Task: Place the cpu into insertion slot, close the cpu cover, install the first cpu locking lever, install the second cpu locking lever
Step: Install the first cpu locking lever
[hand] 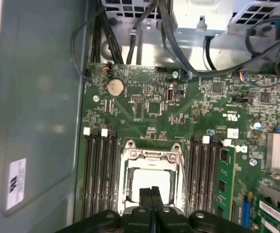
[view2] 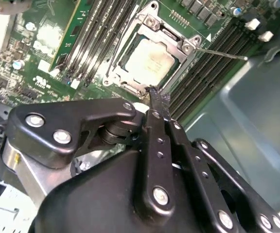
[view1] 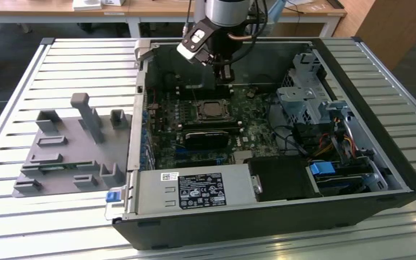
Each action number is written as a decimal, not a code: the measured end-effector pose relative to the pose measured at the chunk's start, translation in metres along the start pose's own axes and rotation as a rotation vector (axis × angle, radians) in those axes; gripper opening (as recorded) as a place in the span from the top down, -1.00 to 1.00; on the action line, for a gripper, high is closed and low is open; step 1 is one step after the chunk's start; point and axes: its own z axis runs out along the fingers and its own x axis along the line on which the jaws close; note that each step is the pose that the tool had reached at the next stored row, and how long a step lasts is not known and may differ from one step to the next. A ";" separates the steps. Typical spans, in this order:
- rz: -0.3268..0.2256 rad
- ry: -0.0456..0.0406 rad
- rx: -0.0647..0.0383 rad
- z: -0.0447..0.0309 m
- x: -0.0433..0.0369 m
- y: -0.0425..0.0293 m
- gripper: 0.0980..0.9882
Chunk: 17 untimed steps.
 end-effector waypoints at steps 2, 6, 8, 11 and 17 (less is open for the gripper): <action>0.000 -0.0021 0.000 -0.0037 0.0001 0.0001 0.98; -0.051 -0.0010 0.002 -0.0045 0.0002 0.0001 0.98; -0.087 -0.0001 0.004 -0.0046 0.0002 0.0001 0.98; -0.141 0.0013 0.006 -0.0046 0.0002 0.0001 0.98; -0.252 0.0041 0.010 -0.0045 0.0001 0.0001 0.98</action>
